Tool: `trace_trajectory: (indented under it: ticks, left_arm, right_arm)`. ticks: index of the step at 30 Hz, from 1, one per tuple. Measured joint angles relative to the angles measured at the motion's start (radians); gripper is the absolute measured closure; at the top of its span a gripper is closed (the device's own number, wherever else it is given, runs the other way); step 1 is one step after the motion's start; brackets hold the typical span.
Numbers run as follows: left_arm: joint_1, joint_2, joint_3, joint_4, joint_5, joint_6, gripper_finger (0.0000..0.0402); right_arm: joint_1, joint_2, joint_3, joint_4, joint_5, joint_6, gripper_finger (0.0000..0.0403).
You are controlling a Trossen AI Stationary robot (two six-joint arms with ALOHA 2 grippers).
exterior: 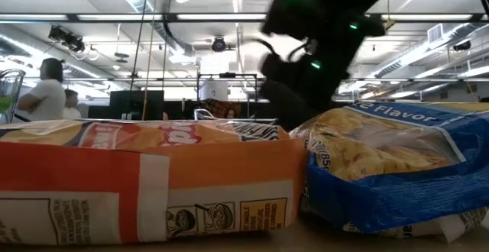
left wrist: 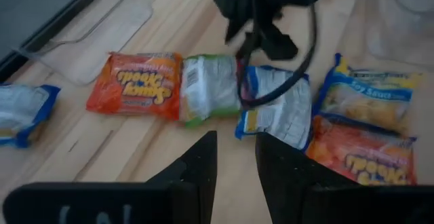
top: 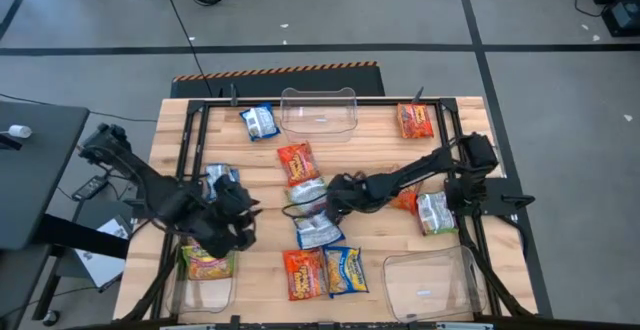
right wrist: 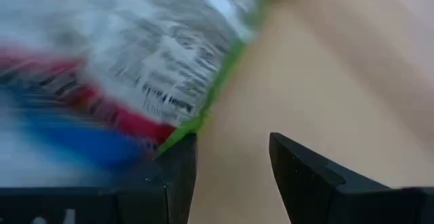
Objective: Sort Maruchan noodles
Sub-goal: Put the green noodle pack into the bottom left transparent bin
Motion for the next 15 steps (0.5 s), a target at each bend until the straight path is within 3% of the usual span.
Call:
trace_trajectory:
  ticks: [2,5,11,15]
  left_arm:
    - [-0.013,-0.006,0.0,-0.07,0.021,-0.025,0.0294]
    - [-0.016,-0.005,-0.02,-0.137,0.032,-0.079,0.0292]
    - [0.002,-0.004,-0.158,-0.005,0.078,-0.076,0.0247]
    - [0.087,-0.003,-0.266,0.127,0.118,0.071,0.0189]
  right_arm:
    - [-0.006,0.013,0.018,0.172,-0.054,-0.02,0.0214]
    - [-0.019,0.019,0.046,0.326,-0.054,-0.007,0.0217]
    - [-0.015,-0.043,0.087,0.291,0.007,-0.05,0.0223]
    - [0.034,-0.109,0.086,0.214,0.045,-0.071,0.0229]
